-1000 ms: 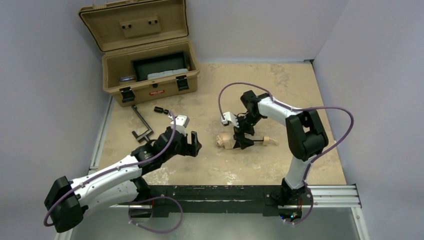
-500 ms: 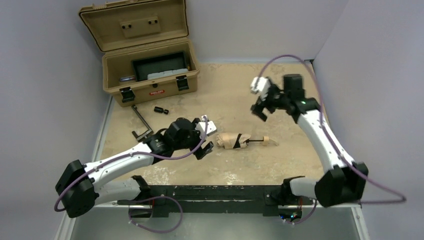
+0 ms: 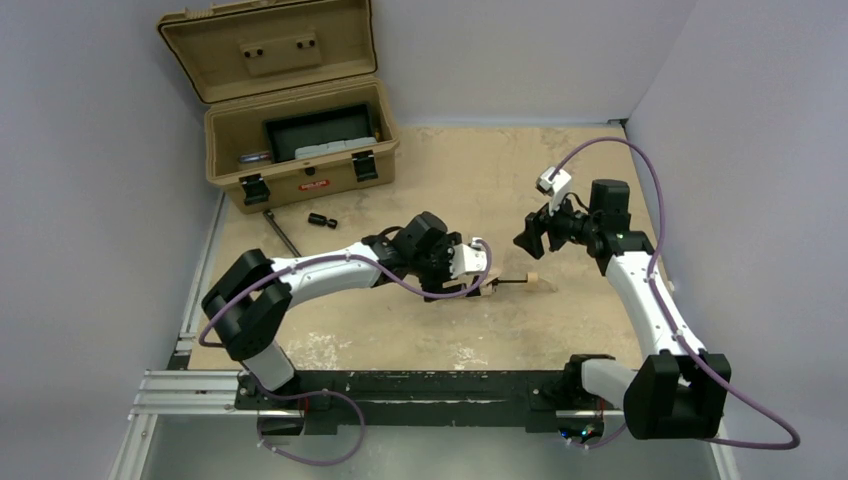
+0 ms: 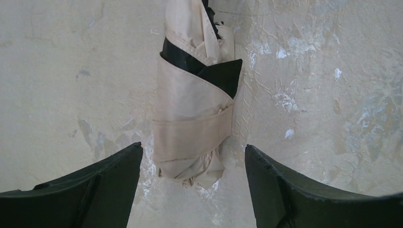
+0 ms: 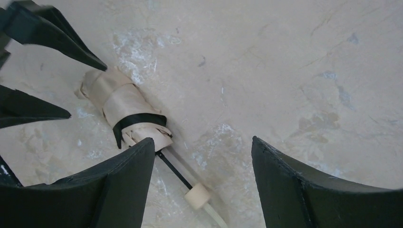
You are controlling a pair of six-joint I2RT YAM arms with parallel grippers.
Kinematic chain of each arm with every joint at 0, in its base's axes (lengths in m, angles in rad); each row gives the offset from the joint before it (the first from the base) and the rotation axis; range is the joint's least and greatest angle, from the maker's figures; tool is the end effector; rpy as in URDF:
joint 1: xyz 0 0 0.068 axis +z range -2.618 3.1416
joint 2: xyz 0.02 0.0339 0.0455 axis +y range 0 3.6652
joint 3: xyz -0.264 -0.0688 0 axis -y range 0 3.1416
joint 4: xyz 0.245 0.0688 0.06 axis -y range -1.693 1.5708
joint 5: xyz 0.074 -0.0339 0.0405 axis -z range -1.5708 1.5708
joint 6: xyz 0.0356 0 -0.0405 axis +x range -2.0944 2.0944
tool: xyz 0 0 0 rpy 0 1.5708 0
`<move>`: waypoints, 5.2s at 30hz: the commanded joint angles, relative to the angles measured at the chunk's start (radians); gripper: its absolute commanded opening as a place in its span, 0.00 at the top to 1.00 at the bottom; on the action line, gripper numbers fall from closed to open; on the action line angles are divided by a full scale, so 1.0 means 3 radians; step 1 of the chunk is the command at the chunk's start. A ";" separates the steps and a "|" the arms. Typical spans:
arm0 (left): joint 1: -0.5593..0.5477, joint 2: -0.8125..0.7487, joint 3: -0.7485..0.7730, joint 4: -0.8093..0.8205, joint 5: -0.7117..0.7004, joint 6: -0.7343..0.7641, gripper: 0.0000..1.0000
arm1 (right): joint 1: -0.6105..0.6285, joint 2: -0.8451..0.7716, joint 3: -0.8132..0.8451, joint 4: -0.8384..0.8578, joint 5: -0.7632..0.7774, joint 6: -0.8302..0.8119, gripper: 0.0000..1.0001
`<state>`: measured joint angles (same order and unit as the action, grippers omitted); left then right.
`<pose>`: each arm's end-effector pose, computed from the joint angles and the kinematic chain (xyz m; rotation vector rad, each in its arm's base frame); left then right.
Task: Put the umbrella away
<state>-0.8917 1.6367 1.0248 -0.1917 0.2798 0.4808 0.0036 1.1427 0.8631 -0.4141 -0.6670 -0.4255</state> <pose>0.2106 -0.2766 0.2074 1.6223 1.7660 -0.5272 0.2408 0.0229 0.2785 -0.7846 1.9896 0.5078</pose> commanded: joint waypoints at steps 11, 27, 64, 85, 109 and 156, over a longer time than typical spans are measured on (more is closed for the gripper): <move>-0.0282 0.0634 0.0550 -0.0282 -0.0569 0.0462 0.26 | -0.0300 0.0041 0.0107 0.0166 -0.0583 0.0041 0.30; -0.0336 0.0888 0.0620 -0.0338 -0.1134 -0.0285 0.56 | -0.0364 0.0165 0.0359 -0.0206 -0.0305 -0.0254 0.31; -0.0339 0.1068 0.0700 -0.0452 -0.0740 -0.2191 0.92 | 0.0703 0.2019 0.0887 -0.0685 -0.0120 -0.0466 0.89; -0.0129 0.0017 0.0754 -0.0501 -0.1098 -0.2083 0.06 | -0.0132 0.0657 0.0761 -0.2075 -0.0765 -0.3950 0.34; 0.0815 -0.3919 -0.0905 -0.1489 -0.1068 -0.2021 0.00 | 0.1908 0.1470 0.0498 -0.0260 0.0519 -0.2404 0.15; 0.0811 -0.4100 -0.1022 -0.1420 -0.1202 -0.2035 0.00 | 0.0351 0.2322 0.1395 0.0555 -0.0038 0.2124 0.44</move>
<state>-0.6502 0.4126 0.7216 -0.6460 -0.0860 -0.1383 0.0982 1.9076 1.2640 -0.2340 -0.6189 0.2745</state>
